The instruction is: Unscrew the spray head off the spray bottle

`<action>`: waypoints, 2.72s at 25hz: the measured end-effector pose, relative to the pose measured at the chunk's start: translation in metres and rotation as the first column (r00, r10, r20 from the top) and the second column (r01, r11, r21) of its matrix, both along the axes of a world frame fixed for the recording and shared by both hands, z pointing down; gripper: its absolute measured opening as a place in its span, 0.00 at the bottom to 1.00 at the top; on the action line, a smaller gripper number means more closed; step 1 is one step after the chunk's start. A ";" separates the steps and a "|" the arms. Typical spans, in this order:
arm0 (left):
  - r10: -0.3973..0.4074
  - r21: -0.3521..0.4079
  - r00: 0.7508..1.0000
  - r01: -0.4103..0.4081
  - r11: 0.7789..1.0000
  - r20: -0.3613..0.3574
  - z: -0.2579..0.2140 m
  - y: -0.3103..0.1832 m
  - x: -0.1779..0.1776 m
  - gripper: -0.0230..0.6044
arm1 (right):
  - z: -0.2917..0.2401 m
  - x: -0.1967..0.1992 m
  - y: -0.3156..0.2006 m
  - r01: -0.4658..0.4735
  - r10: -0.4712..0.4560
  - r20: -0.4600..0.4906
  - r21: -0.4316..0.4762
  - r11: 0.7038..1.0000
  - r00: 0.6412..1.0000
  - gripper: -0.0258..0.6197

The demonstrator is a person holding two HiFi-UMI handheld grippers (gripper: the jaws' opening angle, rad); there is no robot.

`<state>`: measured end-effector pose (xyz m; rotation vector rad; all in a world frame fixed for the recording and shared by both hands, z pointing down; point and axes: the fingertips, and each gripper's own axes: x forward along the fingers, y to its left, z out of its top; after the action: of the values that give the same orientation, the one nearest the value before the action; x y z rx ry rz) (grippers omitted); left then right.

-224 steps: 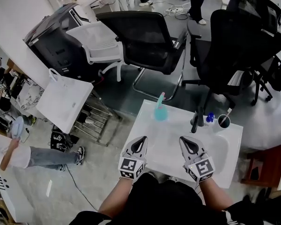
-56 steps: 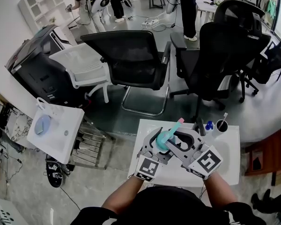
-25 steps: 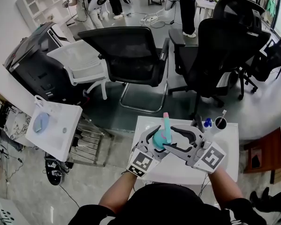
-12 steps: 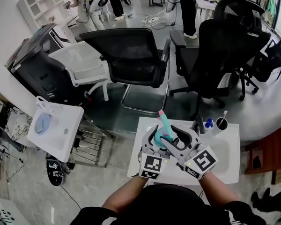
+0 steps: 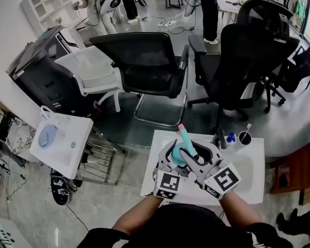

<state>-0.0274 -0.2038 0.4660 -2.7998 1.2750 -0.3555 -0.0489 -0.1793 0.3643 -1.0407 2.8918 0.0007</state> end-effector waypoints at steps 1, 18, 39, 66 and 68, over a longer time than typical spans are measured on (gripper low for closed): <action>0.014 0.005 1.000 -0.014 1.000 -0.004 -0.004 0.001 0.001 0.68 | -0.002 0.000 0.001 0.004 -0.004 -0.004 0.010 1.000 1.000 0.25; 0.456 0.129 0.889 -0.448 0.885 -0.038 -0.049 0.056 0.018 0.68 | -0.034 -0.007 0.057 0.448 -0.444 -0.083 0.044 0.893 0.892 0.25; 0.119 -0.015 0.993 -0.119 0.993 -0.012 -0.013 0.009 -0.010 0.68 | -0.009 0.004 0.027 0.183 -0.183 -0.017 0.035 0.982 0.983 0.37; 0.204 0.027 0.978 -0.205 0.978 0.033 -0.023 0.026 0.004 0.68 | -0.014 0.001 0.023 0.137 -0.137 -0.013 0.002 0.991 0.990 0.25; 0.257 0.024 0.966 -0.258 0.966 0.029 -0.024 0.033 0.009 0.68 | -0.016 0.002 0.029 0.199 -0.199 -0.027 0.024 0.980 0.980 0.25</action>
<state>-0.0181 -0.1712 0.4416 -2.8776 0.8869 -0.3542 -0.0465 -0.1498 0.3481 -0.7479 2.9952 0.0407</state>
